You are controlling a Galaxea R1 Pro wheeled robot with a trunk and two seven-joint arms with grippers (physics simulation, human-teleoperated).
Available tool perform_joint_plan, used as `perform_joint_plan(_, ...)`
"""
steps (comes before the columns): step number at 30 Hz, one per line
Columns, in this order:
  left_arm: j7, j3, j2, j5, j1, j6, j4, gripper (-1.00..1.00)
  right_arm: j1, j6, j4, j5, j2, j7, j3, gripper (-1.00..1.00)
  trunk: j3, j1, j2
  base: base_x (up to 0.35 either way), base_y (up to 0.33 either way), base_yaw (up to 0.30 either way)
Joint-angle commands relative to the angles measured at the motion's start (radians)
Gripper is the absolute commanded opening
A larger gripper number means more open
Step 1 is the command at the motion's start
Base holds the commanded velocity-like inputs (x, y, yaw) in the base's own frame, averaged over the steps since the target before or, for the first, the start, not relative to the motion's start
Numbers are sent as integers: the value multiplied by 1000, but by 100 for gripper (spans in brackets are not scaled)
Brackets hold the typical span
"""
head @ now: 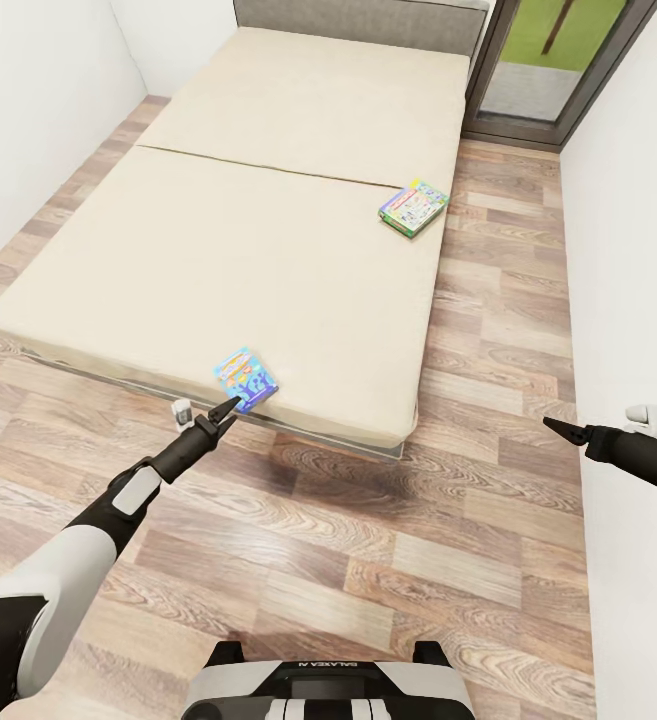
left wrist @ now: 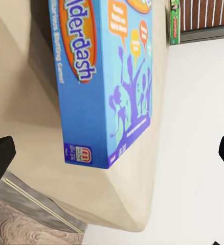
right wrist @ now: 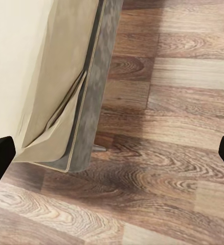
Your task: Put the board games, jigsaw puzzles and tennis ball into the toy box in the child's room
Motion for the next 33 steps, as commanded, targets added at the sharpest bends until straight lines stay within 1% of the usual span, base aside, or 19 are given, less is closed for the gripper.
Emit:
perform_joint_plan(1, -2, 0, 0, 7, 0, 10, 0, 100, -1, 5, 0, 2, 0, 5, -1, 100, 0, 0, 0, 0, 0, 0)
perform_joint_plan(12, 39, 0, 0, 8, -3, -2, 0, 100, -1, 5, 0, 1, 0, 5, -1, 100, 0, 0, 0, 0, 0, 0)
perform_joint_plan(33, 52, 0, 1, 9, -16, -8, 0, 100, -1, 5, 0, 1, 1, 6, -1, 100, 0, 0, 0, 0, 0, 0)
